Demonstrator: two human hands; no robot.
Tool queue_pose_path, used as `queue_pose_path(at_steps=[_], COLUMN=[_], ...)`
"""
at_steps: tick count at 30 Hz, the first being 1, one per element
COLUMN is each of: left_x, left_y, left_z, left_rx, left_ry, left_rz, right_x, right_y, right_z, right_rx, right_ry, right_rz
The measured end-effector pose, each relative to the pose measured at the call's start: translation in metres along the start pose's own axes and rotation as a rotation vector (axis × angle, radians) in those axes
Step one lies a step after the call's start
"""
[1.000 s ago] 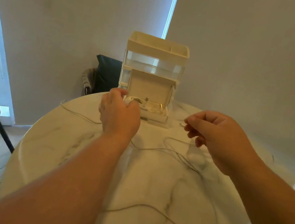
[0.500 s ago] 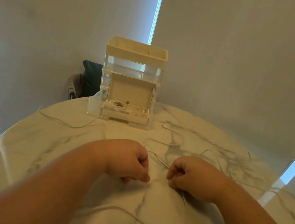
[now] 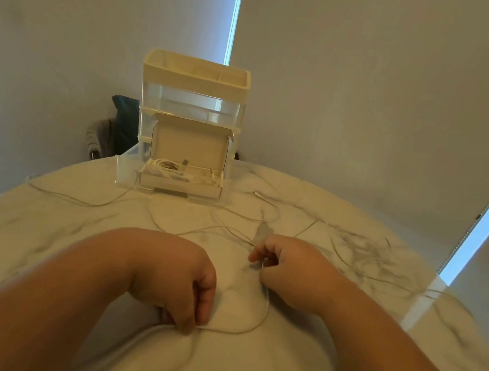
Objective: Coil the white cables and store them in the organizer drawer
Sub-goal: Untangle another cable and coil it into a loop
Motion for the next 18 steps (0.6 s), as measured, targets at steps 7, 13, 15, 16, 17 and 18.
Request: queue_pose_path(at_steps=[7,13,15,16,17,18], left_x=[-0.003,-0.008,-0.009,-0.009,-0.009,-0.009], left_y=[0.013,0.031,0.043,0.049,0.053,0.056], left_z=[0.004,0.006,0.009,0.012,0.014,0.015], left_rx=[-0.037,-0.013,0.022,0.055,0.087,0.113], left_ry=[0.004,-0.005,0.012,0.02,0.025,0.024], left_rz=[-0.122,-0.302,-0.419,-0.48,-0.535,-0.578], right_x=[-0.009,-0.014,-0.012,-0.012,-0.013,-0.014], right_y=[-0.007,-0.007,-0.008,-0.008,-0.008,-0.008], right_z=[-0.008,-0.01,-0.007,-0.007,-0.008,-0.01], right_rx=[-0.086,-0.195,-0.201,-0.243,-0.275,-0.31], right_ry=[-0.022,-0.007,0.004,-0.001,0.016,-0.004], right_rz=[-0.007,-0.03,-0.003,-0.009,-0.022,-0.024])
Point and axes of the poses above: each hand's wrist, its own x-axis away from the middle knuckle, its own y-axis out of the back of the hand, z = x × y, the point moved 9 cm from there along -x, towards the middle knuckle, and after that the axes turned 10 degrees about -z, right-handed, at the moved point
